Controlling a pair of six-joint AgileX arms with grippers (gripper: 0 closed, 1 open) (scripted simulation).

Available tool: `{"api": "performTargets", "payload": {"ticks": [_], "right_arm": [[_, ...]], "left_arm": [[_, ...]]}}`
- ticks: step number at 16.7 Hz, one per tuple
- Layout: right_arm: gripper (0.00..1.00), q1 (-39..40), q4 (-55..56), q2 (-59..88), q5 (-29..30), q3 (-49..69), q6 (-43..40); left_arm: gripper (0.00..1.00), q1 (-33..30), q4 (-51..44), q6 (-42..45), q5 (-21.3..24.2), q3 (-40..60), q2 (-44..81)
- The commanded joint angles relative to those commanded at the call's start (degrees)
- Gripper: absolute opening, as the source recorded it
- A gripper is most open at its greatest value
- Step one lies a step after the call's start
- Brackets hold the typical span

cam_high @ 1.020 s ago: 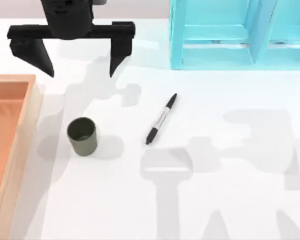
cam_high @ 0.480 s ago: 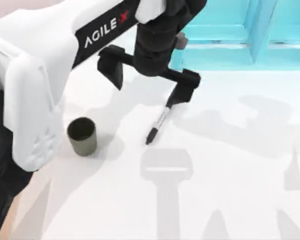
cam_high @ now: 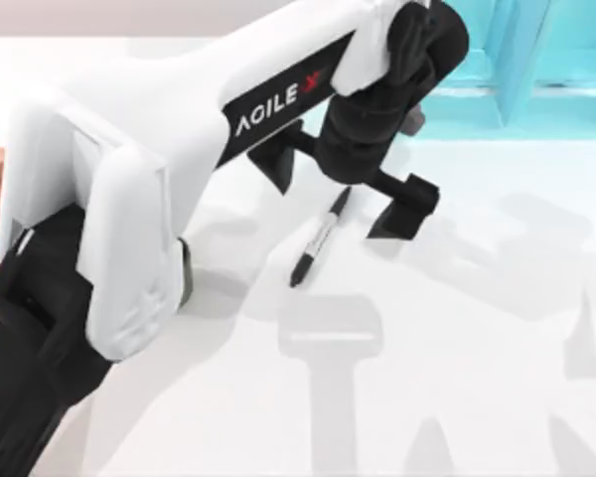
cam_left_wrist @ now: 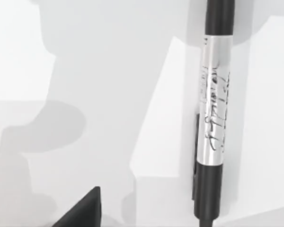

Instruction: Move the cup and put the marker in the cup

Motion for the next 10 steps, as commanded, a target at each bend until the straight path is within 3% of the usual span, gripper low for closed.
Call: {"api": "performTargets", "payload": {"ticks": [10], "right_arm": [[1.00,0.00,0.00,0.00,0.00,0.00,0.00]], "left_arm": [[1.00,1.90,16.15,2.32,-0.05,-12.31,2.99]]}}
